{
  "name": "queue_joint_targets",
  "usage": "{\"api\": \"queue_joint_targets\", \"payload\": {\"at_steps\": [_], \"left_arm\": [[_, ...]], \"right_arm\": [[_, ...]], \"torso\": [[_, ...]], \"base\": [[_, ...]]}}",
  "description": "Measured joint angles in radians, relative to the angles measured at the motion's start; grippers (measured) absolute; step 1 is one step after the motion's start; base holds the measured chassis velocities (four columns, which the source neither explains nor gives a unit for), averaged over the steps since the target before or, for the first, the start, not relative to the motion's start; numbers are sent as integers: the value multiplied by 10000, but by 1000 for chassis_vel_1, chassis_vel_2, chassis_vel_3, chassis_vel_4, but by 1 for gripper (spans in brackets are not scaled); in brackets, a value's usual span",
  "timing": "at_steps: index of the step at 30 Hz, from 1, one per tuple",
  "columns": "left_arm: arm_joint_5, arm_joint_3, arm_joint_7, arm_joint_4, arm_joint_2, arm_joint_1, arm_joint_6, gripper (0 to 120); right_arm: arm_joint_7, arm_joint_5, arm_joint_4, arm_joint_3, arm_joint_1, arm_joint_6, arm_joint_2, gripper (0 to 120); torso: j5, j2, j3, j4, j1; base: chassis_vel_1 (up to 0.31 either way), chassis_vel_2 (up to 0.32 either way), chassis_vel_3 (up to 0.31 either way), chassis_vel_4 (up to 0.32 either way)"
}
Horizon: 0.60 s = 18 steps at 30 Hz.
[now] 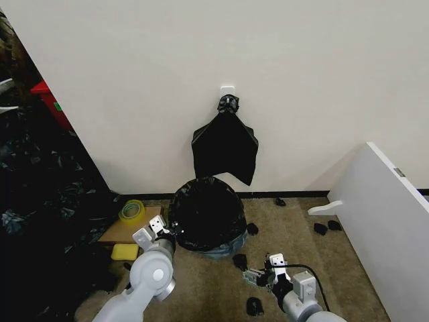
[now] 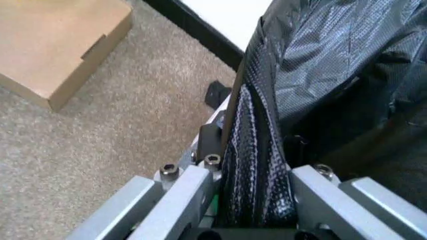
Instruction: Place the garbage bag over the trash bin.
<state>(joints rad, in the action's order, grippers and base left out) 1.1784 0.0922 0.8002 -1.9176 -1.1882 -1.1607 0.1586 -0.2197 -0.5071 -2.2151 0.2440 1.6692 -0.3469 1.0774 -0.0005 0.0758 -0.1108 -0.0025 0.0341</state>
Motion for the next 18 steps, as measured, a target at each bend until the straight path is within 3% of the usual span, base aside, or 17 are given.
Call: {"api": "queue_joint_targets", "payload": {"at_steps": [8,11,13,18], "left_arm": [[-163,-219,38,1050,-408,618,120,0],[-37,-281,57,1291,-536,1011,407,12],[-17,-281,62,1261,-536,1019,435,14],[106,-215,185,811,-390,902,680,36]], "right_arm": [[-22,-185,-428,427,236,83,338,100],[-95,-211,-590,395,125,23,543,100],[-101,-211,-599,385,114,13,545,100],[-169,-210,-576,305,-22,-46,590,100]], "torso": [[-2,0,0,0,0],[-1,0,0,-2,2],[-1,0,0,-1,2],[-2,0,0,0,1]], "base": [[0,0,0,0],[0,0,0,0],[0,0,0,0],[0,0,0,0]]}}
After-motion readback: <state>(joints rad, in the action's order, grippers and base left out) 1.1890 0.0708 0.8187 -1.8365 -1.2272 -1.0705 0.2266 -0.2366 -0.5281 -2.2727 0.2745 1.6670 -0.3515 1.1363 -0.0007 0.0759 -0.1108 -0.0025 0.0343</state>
